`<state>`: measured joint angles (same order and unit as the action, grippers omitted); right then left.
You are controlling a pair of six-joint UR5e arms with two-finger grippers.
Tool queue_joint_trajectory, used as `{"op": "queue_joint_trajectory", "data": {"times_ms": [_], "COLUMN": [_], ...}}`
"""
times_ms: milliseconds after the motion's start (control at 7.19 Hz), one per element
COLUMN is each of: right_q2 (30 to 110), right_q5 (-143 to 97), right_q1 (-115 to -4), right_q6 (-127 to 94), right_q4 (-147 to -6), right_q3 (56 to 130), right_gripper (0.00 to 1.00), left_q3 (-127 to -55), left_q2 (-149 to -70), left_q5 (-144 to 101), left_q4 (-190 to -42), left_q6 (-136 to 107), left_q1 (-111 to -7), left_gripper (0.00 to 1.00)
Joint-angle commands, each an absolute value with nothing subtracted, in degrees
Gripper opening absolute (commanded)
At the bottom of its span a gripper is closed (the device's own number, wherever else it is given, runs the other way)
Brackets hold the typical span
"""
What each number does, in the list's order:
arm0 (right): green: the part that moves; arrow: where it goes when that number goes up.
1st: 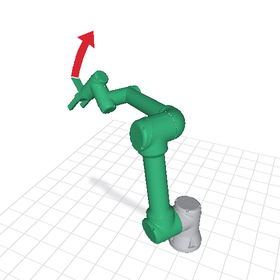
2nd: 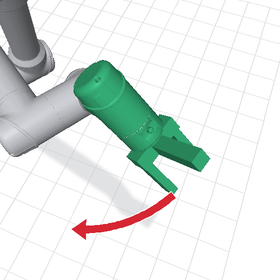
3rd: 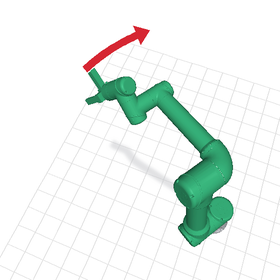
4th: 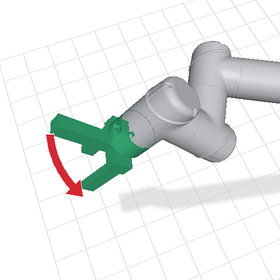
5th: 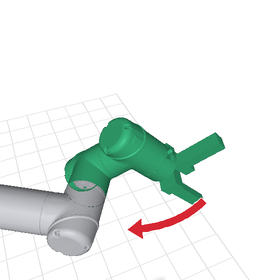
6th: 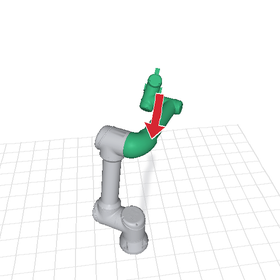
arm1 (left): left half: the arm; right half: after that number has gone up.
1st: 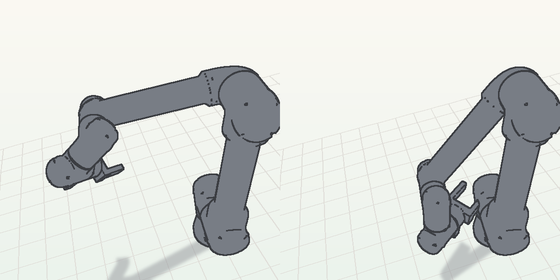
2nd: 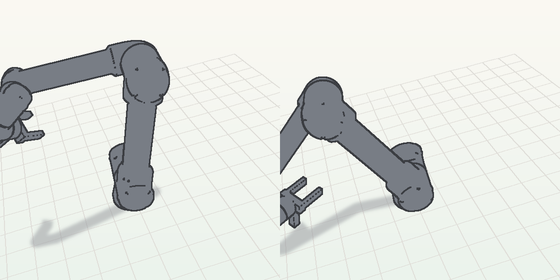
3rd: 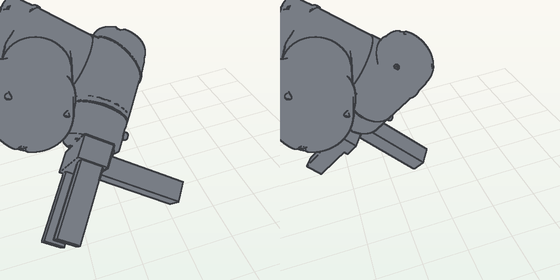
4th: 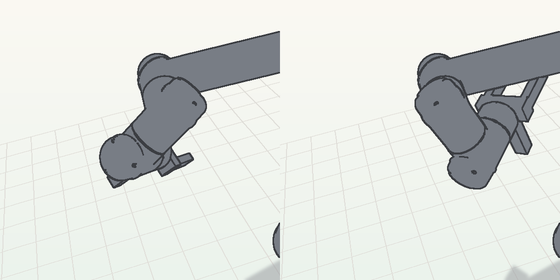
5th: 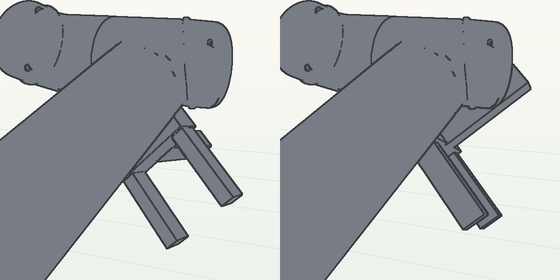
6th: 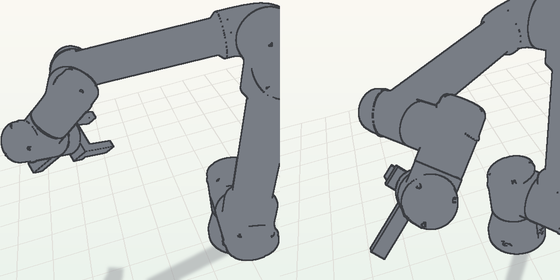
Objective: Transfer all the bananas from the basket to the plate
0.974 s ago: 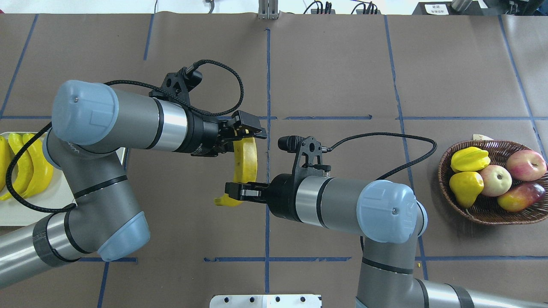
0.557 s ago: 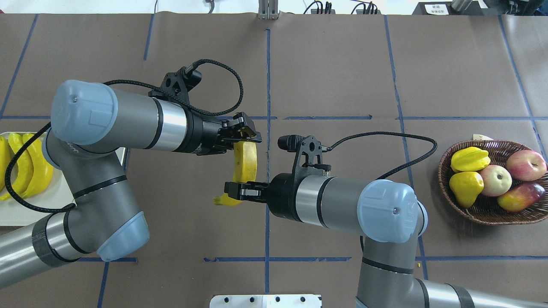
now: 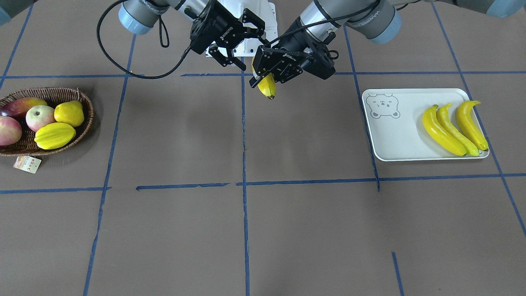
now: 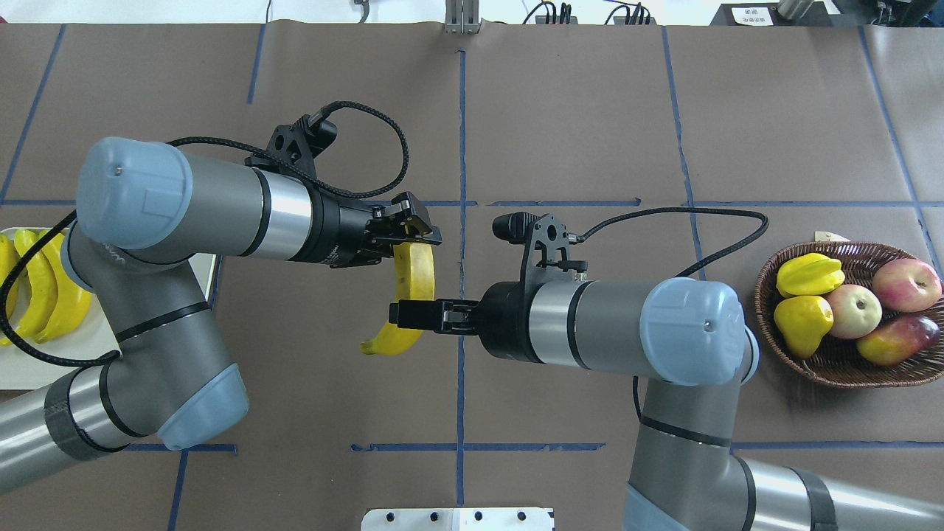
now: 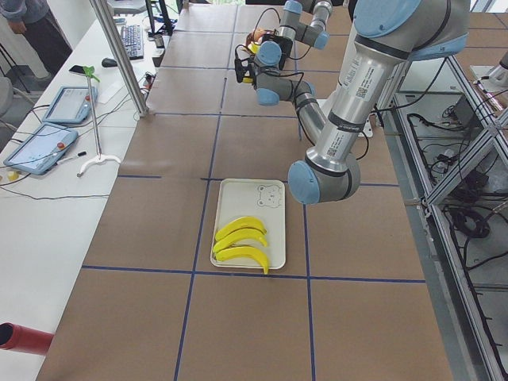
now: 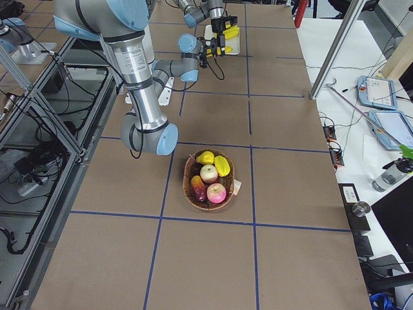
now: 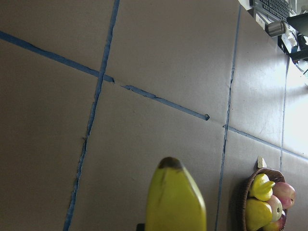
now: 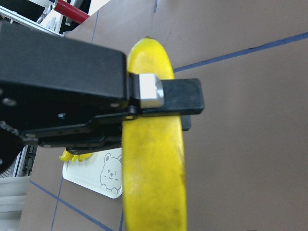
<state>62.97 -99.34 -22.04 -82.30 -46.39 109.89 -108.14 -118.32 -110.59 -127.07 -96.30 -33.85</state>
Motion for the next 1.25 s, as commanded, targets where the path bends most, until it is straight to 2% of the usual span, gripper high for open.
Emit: {"op": "queue_joint_trajectory", "data": {"times_ms": [0, 278, 418, 835, 1113], "right_q2": [65.47, 67.49, 71.15, 84.68, 91.82], "right_q5": [-111.55, -122.56, -123.56, -130.83, -134.29], "right_q1": [-30.8, -40.82, -42.87, -54.36, -61.84], "right_q6": [-81.66, -76.95, -71.16, -50.62, -34.01], "right_q4": [-53.66, -61.66, -63.61, -63.81, -66.68], "right_q3": [112.14, 112.32, 112.59, 112.59, 112.24], "right_gripper": [1.0, 1.0, 1.0, 1.0, 1.0], "left_q3": [-110.9, -114.58, -116.7, -116.02, -111.47], "left_q2": [-114.19, -110.85, -107.61, -96.27, -94.32], "left_q5": [-110.57, -110.3, -110.22, -110.39, -110.48], "left_q4": [-119.5, -102.31, -96.47, -96.5, -97.64], "left_q6": [-96.33, -95.63, -95.71, -95.71, -95.63], "left_q1": [-34.45, -38.3, -40.15, -47.08, -52.1], "left_gripper": [0.0, 0.0, 0.0, 0.0, 0.0]}}
